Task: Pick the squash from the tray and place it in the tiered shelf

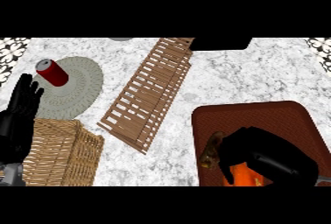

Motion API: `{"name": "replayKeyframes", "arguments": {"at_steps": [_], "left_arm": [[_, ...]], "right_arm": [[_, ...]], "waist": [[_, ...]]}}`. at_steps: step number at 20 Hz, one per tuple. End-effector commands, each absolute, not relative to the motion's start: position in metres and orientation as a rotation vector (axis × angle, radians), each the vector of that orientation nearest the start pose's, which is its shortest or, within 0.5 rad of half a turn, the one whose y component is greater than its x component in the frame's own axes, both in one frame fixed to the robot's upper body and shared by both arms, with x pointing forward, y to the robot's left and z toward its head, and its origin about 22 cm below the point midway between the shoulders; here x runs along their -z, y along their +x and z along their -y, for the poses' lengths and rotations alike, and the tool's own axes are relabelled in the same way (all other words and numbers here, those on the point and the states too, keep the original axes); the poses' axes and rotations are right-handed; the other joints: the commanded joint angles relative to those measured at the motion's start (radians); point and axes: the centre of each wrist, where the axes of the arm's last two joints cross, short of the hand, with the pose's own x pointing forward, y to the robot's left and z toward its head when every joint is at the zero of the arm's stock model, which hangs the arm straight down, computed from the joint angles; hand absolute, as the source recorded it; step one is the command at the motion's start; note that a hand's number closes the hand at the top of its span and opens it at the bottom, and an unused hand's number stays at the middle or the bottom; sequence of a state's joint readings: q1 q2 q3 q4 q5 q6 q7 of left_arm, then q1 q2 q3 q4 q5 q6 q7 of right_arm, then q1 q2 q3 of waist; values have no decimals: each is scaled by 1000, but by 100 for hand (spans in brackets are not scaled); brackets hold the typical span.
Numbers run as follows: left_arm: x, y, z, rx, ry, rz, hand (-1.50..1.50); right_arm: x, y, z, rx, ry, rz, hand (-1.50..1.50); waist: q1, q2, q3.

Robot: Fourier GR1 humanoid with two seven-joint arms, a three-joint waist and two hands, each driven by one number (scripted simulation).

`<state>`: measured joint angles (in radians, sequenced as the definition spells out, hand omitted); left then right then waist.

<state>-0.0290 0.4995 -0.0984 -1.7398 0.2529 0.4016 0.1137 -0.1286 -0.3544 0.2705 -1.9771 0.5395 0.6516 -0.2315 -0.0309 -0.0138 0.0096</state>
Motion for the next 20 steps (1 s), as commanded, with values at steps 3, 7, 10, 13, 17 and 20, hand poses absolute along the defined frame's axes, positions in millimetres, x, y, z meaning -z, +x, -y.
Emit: {"name": "replayKeyframes", "arguments": {"at_steps": [3,7,10,13,17,20], "left_arm": [[-57,243,-272,-58,277,1604,0],[-67,244,-280,-42,251,1599,0],[-52,253,-277,-42,258,1607,0],[-58,250,-263,-41,232,1612,0],[-55,253,-263,-38,228,1618,0],[-65,255,-258,-27,219,1610,0]], "right_arm": [[-180,225,215,-1290,-48,1871,150],[-223,241,225,-1245,-153,1890,150],[-230,256,219,-1208,-143,1877,150],[-249,284,196,-1141,-179,1890,150],[-247,304,179,-1120,-187,1897,150],[-235,312,167,-1098,-168,1875,150]], "waist": [[8,10,-13],[26,10,-12],[26,14,-11],[43,16,-11],[44,18,-10],[41,17,-10]]}}
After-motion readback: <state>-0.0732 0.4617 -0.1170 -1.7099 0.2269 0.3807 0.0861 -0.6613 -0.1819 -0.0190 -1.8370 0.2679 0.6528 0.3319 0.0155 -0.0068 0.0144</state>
